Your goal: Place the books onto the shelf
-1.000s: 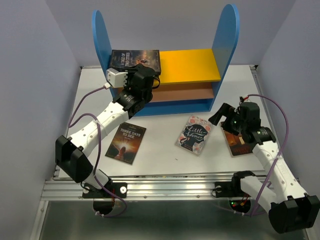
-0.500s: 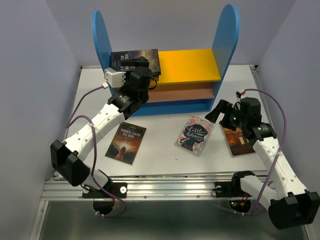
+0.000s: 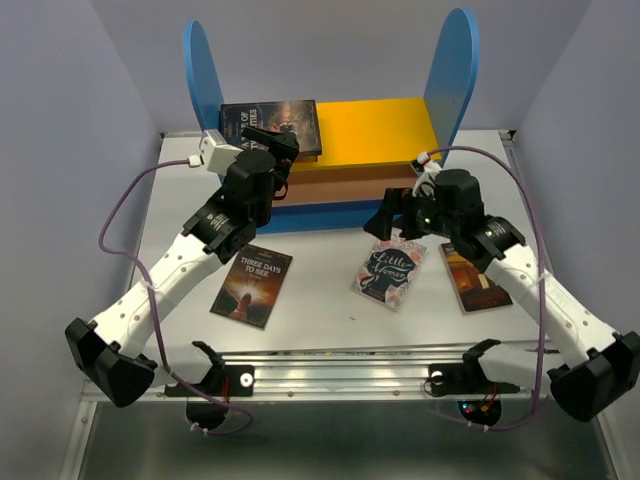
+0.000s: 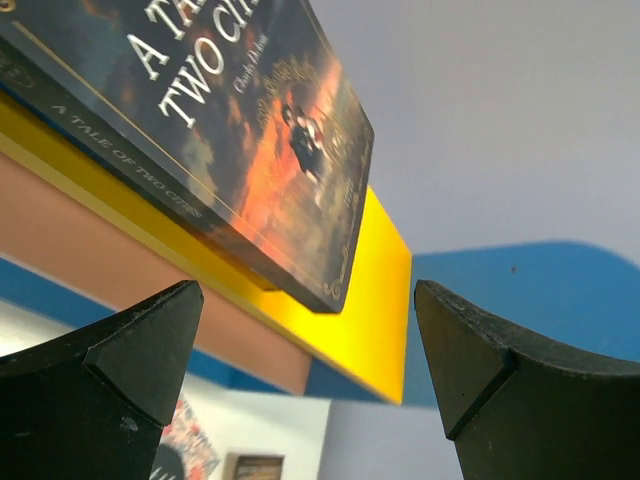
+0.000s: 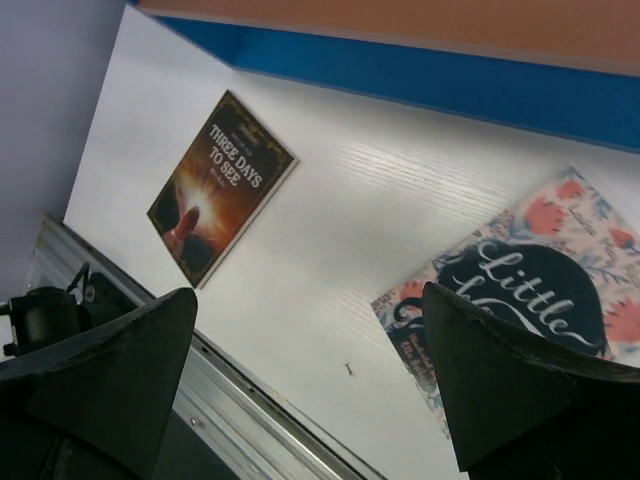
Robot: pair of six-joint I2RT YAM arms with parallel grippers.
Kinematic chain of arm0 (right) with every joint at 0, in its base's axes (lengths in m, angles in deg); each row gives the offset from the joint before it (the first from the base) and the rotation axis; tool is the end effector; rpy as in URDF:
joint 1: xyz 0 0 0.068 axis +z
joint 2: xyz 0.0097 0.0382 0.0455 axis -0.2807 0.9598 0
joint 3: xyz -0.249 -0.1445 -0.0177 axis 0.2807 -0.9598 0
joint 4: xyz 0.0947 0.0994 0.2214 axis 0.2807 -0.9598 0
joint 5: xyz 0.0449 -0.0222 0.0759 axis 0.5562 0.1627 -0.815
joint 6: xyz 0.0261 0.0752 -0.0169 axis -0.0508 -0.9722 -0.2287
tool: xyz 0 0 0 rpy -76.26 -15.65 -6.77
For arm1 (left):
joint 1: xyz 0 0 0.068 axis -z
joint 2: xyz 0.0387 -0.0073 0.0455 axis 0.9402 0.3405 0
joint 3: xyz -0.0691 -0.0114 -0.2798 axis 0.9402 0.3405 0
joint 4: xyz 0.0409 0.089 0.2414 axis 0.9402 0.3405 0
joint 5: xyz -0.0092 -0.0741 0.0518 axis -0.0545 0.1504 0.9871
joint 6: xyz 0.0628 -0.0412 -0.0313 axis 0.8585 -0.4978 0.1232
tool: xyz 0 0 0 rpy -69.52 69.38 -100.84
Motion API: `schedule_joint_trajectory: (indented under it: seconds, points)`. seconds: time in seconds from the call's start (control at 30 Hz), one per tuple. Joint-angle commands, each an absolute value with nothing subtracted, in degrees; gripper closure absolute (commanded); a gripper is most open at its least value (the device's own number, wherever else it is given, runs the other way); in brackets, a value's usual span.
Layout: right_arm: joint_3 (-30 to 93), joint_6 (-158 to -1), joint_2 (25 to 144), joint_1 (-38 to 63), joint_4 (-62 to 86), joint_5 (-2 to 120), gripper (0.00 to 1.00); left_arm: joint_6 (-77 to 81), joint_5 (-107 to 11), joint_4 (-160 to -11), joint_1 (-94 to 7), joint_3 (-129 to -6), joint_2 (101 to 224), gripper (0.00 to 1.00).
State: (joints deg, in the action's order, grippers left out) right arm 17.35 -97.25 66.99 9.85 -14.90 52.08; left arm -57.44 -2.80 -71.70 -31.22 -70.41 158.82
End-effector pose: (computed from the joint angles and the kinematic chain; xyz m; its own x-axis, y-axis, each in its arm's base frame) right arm 0.2294 0.1326 0.3475 -0.6556 0.1219 -0.7452 -0.3896 0.7908 0.4721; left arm 0.2598 -0.1551 0.4384 -0.0708 -0.9149 -0.3975 -0.0831 0.4025 -0.9116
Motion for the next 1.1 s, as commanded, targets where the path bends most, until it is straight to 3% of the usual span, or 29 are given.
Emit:
schedule_joint_trajectory:
  seconds: [0.0,0.4,1.07]
  points:
    - [25.41,-93.85,71.72,13.75,-11.79,60.51,0.00,-43.37,-9.47,-74.13,-31.42,-69.26,154.27,0.01]
    - [54.13,-81.39,92.53,17.45,-14.59,73.52,0.00,-34.91,-15.53,-68.68,-37.39,-73.31,155.85,0.01]
    - [70.42,-67.66,108.03,18.59,-12.84,67.20,0.00,-33.06,-21.42,-72.02,-45.56,-71.90,157.25,0.01]
